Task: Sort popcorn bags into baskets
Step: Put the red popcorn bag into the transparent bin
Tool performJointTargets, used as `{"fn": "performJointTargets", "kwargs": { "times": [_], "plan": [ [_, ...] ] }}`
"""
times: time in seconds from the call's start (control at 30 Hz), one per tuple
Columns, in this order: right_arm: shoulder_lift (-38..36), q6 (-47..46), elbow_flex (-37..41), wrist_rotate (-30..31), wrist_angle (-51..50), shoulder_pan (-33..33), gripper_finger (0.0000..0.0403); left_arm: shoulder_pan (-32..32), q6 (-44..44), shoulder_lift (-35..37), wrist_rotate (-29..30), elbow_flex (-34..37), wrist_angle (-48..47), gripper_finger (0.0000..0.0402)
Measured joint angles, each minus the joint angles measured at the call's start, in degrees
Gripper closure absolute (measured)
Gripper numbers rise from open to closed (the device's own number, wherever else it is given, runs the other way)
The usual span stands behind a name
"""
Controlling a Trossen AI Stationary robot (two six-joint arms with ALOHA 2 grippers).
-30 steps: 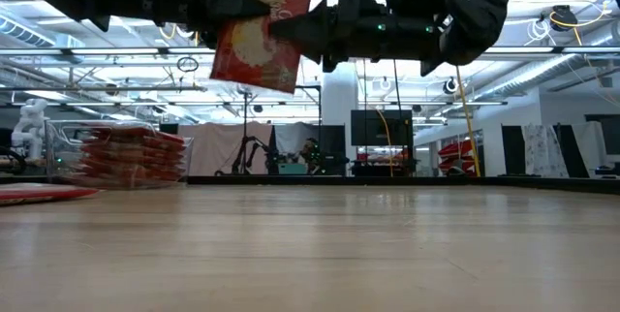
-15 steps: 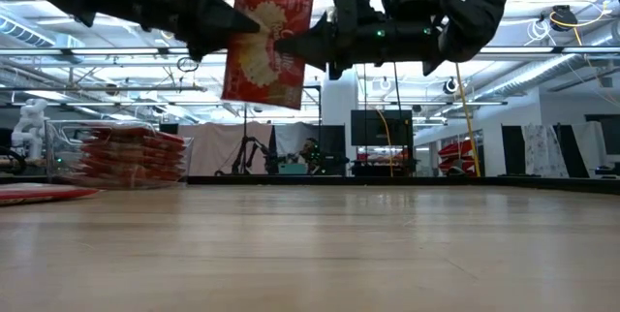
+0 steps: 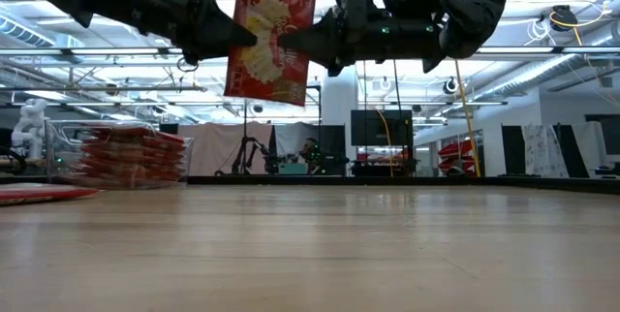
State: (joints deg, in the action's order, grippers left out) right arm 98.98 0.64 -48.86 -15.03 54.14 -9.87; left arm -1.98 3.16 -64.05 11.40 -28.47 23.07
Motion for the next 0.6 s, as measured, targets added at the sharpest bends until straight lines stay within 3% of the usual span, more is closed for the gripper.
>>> {"fn": "performJointTargets", "kwargs": {
  "times": [0.33, 0.6],
  "plan": [
    [-0.1, 0.0, 0.0, 0.4, 0.7, 0.0, 0.0381, 0.0, -4.0, 0.0, -0.3, 0.0, 2.6, 0.0381],
    [-4.0, 7.4, 0.0, 3.0, -6.4, -0.9, 0.0351, -0.6, -1.0, 1.7, 0.2, 0.0, 1.7, 0.0357]
  ]
}}
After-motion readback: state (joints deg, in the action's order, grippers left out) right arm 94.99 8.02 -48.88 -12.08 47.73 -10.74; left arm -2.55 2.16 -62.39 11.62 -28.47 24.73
